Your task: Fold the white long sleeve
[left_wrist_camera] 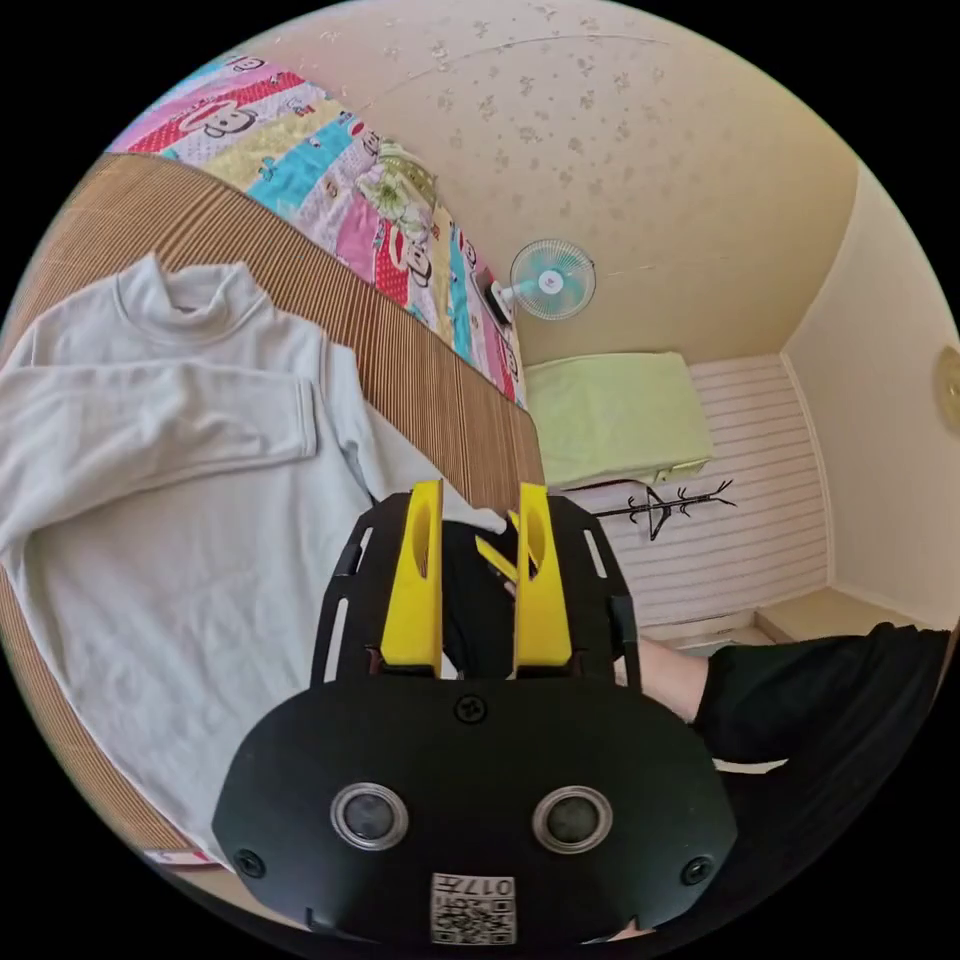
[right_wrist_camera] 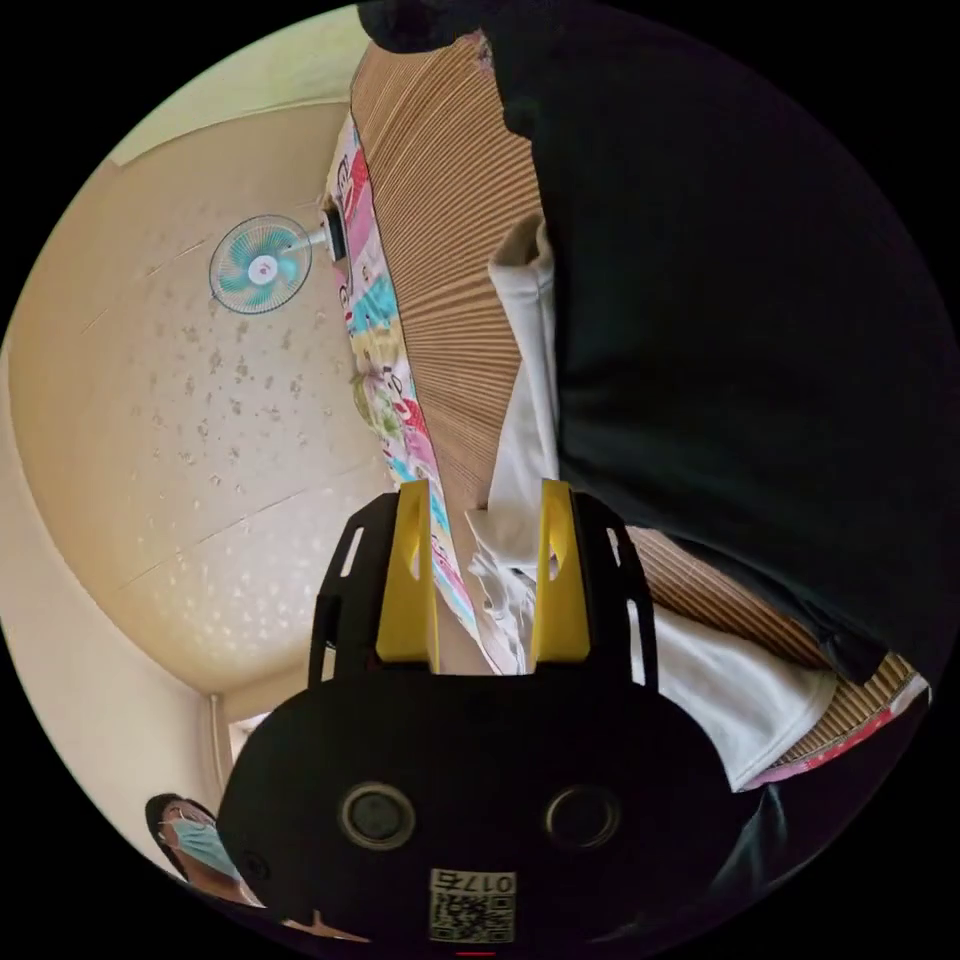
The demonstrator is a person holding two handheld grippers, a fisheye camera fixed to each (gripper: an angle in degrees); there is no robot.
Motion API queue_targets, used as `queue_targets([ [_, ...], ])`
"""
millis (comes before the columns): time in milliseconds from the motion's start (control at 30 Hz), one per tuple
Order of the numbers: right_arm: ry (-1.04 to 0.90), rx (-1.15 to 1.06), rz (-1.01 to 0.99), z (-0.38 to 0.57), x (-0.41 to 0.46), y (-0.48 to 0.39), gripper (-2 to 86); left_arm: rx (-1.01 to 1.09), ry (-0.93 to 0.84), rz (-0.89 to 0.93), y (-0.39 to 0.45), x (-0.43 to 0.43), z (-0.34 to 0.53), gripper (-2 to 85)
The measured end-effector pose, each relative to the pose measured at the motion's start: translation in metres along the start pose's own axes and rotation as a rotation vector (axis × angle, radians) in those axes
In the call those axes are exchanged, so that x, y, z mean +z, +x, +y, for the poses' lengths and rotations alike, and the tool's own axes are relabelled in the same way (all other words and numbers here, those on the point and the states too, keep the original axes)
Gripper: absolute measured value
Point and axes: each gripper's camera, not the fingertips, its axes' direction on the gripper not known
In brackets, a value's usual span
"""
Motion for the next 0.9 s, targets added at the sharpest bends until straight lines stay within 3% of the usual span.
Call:
queue_targets([
  [167, 0.062, 0.025, 0.152, -0.03, 0.004, -0.003, 14.4, -0.135, -0.176, -0.024, -0.025, 0.021, 0.141, 10.3],
  [267, 0.07, 0.034, 0.202, -0.048, 0.01, -0.005, 6.3, -0.192, -0.236, -0.116, -0.044, 0.0, 0.197, 9.9],
  [367, 0.132, -0.122, 0.163, -0.04, 0.017, -0.052, 4.4, -0.247, -0.204, -0.177, -0.06, -0.045, 0.235, 9.8],
  [467, 0.03, -0.366, -0.102, -0.002, 0.046, -0.121, 4.0, -0.315, -0.128, -0.236, -0.072, -0.094, 0.268, 9.7],
  [533, -0.154, -0.571, -0.34, 0.058, 0.085, -0.17, 4.0, -0.365, -0.071, -0.258, -0.079, -0.12, 0.289, 9.7],
  [700, -0.651, -0.819, -0.417, 0.23, 0.196, -0.192, 4.6, -0.483, 0.066, -0.287, -0.097, -0.167, 0.34, 10.0],
  [767, -0.825, -0.816, -0.304, 0.295, 0.242, -0.156, 5.3, -0.509, 0.079, -0.311, -0.105, -0.178, 0.358, 10.1],
  [833, -1.1, -0.814, 0.013, 0.367, 0.297, -0.079, 7.3, -0.514, 0.068, -0.34, -0.11, -0.185, 0.371, 10.5],
  [900, -1.252, -0.783, 0.242, 0.395, 0.308, -0.02, 8.6, -0.515, 0.052, -0.367, -0.116, -0.194, 0.384, 11.0],
])
